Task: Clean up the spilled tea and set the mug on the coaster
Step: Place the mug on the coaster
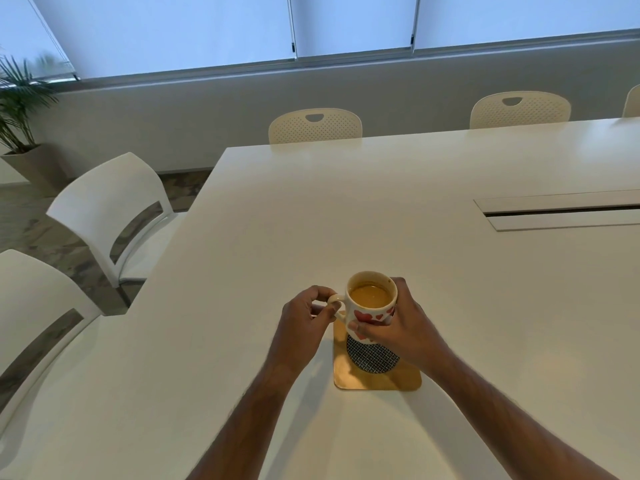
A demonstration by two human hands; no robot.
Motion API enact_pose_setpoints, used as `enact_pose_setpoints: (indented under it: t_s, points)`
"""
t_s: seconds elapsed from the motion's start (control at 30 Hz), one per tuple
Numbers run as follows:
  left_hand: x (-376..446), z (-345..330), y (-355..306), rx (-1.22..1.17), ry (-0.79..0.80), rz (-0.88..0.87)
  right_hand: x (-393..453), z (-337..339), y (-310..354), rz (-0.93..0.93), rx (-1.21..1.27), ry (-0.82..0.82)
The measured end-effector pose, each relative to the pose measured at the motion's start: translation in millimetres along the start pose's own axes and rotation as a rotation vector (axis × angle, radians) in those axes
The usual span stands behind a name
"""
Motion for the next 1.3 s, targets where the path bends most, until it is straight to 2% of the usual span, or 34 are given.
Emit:
enact_pose_setpoints:
  t_s: [0.97, 1.3]
  points:
    - [-29.9, -21.1, 10.0, -0.004, 0.058, 0.055, -32.3, -4.8, -28.4, -0.087, 0.033, 0.039]
    - [-31.7, -22.3, 17.1, -0.006, 0.061, 0.072, -32.6, -7.7, -31.0, -0.066, 0.019, 0.036]
Point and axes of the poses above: each hand's wrist, its own x-axis towards the middle knuckle, its own z-axis out of the back of the hand, y = z × x, the point moved 7 cm from there along x, towards the middle knuckle, and after that the axes turned 3 degrees about -z, right-handed, at the moved point
